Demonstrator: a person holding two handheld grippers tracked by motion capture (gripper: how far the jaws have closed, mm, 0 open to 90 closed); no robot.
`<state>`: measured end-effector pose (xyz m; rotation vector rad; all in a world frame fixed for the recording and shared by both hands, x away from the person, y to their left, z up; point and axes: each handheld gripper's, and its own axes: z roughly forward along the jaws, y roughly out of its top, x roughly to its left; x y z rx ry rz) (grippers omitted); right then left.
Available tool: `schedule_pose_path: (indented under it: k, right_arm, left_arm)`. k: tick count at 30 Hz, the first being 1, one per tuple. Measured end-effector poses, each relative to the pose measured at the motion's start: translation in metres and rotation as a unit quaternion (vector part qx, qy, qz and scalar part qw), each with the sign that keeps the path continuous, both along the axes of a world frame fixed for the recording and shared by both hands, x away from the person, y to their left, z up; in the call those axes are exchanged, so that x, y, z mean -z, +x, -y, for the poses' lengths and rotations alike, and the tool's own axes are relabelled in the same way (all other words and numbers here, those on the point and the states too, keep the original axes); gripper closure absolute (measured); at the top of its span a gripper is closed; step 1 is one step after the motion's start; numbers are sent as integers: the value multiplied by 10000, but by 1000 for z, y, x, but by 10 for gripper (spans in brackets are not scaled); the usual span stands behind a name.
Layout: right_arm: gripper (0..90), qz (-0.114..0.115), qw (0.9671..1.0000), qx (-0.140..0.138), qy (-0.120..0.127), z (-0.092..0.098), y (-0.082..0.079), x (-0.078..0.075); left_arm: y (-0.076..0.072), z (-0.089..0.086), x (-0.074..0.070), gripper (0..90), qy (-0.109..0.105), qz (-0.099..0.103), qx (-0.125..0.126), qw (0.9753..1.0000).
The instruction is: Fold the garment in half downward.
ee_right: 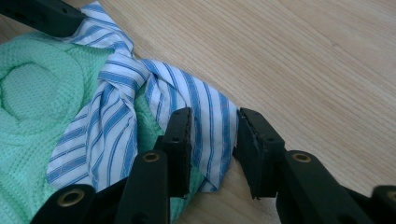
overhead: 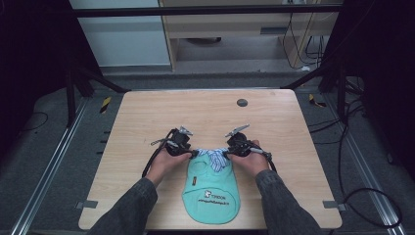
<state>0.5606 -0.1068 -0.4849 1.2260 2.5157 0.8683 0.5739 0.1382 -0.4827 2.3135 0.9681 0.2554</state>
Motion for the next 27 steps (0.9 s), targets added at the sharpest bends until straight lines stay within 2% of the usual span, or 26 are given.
schedule_pose_path:
  k: [5,6,8,11,12,13,16,23,27]
  right_arm:
    - [657,-46,10000,8,9,0,0,-1]
    - [660,0,10000,-46,-25,0,0,0]
    - [698,-20,10000,-47,9,-1,-1,0]
    - [746,-27,9999,-102,14,-2,-1,0]
    - [768,-44,9999,-141,36,-2,-2,0]
    - [822,-1,9998,-219,13,-2,-2,0]
    - [841,-4,9995,-311,-24,-3,-4,-1]
    - [842,87,9993,-359,-54,-3,-9,-9]
    - [843,116,9991,-398,-53,-2,-11,-12]
  left_arm:
    - [0,1,1,518,46,-13,51,10000]
    - [1,2,1,532,27,-27,66,10000]
    - [0,2,1,587,-19,-76,140,9999]
    - [-1,3,2,726,-132,-144,221,9996]
    - [-1,2,2,726,-146,-168,299,9993]
    - [-2,2,2,795,-202,-203,309,9991]
    - [-2,1,1,859,-194,-230,349,9989]
    - [-8,0,-12,869,-168,-28,425,9989]
    - [-9,1,-17,870,-172,5,485,9987]
